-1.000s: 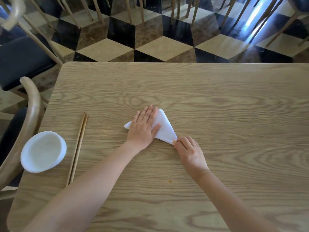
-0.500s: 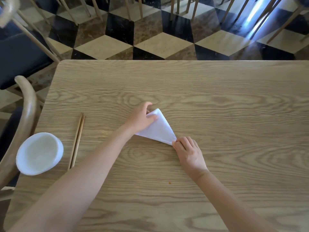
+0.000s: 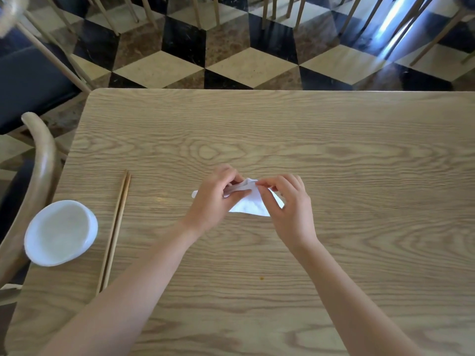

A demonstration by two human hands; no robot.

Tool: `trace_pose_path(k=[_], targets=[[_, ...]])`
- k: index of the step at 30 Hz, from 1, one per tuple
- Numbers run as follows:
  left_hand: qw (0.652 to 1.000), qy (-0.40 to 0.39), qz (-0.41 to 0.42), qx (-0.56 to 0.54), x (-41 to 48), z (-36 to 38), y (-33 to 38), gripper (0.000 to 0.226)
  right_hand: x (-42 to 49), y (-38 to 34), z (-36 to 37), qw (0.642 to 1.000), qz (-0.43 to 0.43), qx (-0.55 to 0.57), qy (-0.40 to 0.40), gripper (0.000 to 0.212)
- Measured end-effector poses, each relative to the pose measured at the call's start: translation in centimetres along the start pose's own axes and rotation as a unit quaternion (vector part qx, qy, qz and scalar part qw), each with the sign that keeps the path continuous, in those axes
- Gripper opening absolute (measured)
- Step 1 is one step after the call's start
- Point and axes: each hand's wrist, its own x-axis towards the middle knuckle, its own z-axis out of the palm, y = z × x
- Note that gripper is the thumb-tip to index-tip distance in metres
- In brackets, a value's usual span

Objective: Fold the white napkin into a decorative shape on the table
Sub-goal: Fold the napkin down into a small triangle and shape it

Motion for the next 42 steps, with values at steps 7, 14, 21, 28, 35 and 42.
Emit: trace_pose_path(k=[7, 14, 21, 28, 35, 42], targets=[[0.998, 0.031, 0.026, 0.042, -0.3, 0.1, 0.4, 0.016, 1.6, -0.3, -1.2, 0.988, -0.121, -0.091, -0.011, 0.012], [0.998, 0.032, 0.039, 0.047, 0.0, 0.0, 1.4, 0.027, 3.1, -0.5, -2.3, 0.953, -0.238, -0.186, -0.032, 0.009], [0.996, 0.025, 0.046, 0.072, 0.4, 0.0, 2.0, 0.024, 4.8, -0.6, -3.2, 0.887, -0.359, -0.272, -0.099, 0.016], [0.995, 0.039, 0.049, 0.083, 0.5, 0.3, 2.5, 0.028, 6.6, -0.8, -3.9, 0.887, -0.319, -0.263, -0.206, 0.015], [0.998, 0.062, 0.016, 0.030, 0.7, 0.2, 2.7, 0.014, 7.8, -1.9, -4.8, 0.944, 0.015, -0.014, -0.328, 0.008], [0.998, 0.052, 0.014, 0.015, 0.3, 0.1, 2.9, 0.026, 5.0, -0.2, -4.2, 0.988, 0.026, 0.062, -0.136, 0.009]])
